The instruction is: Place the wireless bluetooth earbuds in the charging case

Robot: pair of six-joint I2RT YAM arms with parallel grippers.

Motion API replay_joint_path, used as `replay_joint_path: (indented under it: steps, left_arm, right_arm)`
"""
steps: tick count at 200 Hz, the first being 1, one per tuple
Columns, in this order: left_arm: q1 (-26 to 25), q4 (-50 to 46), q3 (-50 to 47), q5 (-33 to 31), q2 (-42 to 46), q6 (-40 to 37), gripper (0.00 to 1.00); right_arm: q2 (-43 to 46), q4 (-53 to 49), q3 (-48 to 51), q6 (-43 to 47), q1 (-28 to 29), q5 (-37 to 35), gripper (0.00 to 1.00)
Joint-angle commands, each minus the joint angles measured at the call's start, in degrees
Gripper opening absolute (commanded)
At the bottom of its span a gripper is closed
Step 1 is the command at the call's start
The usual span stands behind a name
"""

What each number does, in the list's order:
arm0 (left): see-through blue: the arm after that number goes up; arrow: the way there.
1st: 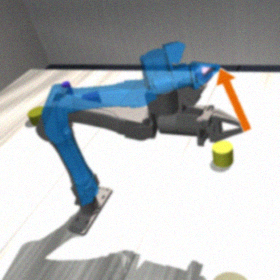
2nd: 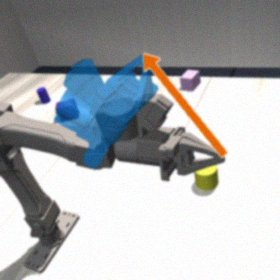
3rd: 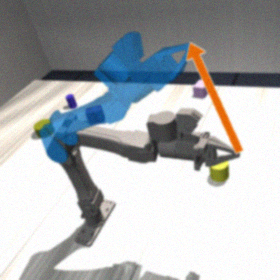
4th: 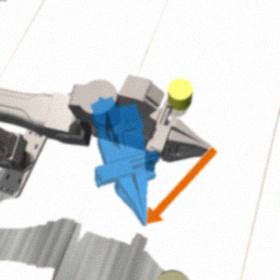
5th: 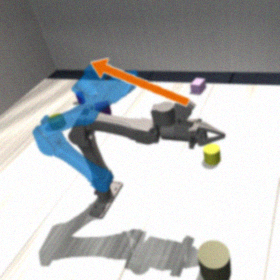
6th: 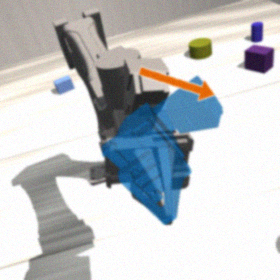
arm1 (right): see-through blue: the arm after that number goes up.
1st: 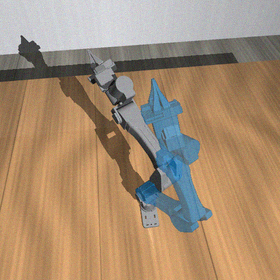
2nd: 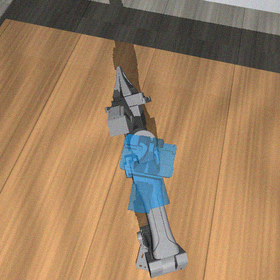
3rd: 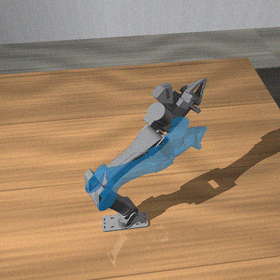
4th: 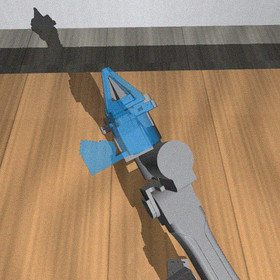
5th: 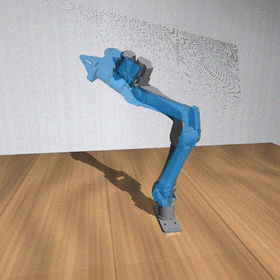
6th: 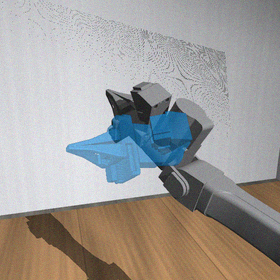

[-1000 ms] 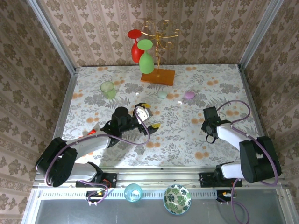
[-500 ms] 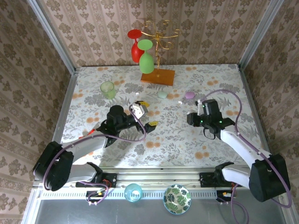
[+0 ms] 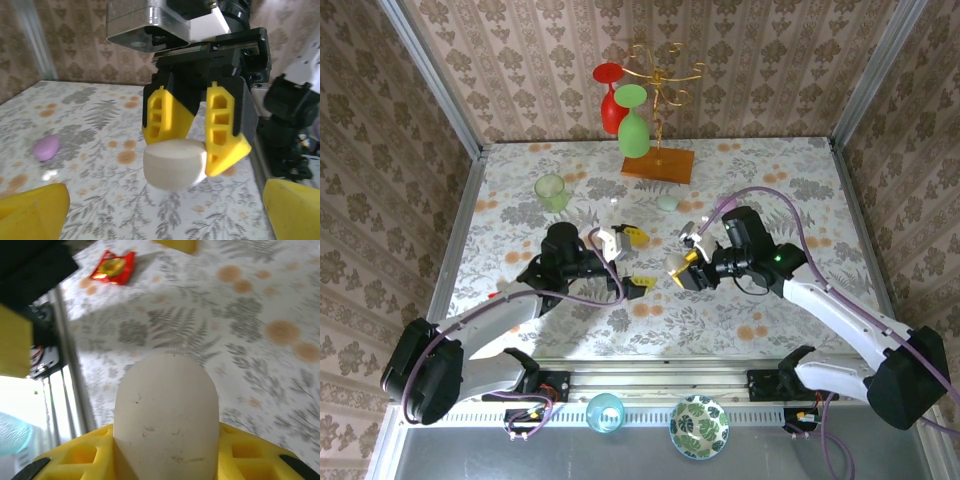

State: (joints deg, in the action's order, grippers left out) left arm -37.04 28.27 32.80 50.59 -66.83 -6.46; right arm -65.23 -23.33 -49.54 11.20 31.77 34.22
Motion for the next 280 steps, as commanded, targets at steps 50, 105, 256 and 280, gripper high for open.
replay_joint_path:
  steps: [50,105,256,280]
  left_arm:
    - [-1.28,-7.75,5.65,14.43,-2.21,-0.79,0.8]
    - [-1.62,-7.46,5.6,15.0,-2.43,-1.39,0.7]
    - [-1.82,-7.49,6.01,14.98,-2.78,-1.15,0.52]
    - [-1.87,-7.27,5.83,14.99,-2.43,-1.25,0.52]
  right_arm:
    - [-1.07,-9.33,-7.58,9.78,6.46,1.85,0.23]
    - [-0.91,-5.1,-8.74,9.11,6.99,0.57,0.22]
    - [-0.73,-4.02,-7.56,8.61,7.03,2.43,0.2]
    - [-0.61,-5.05,-7.5,9.27,7.07,1.7,0.2]
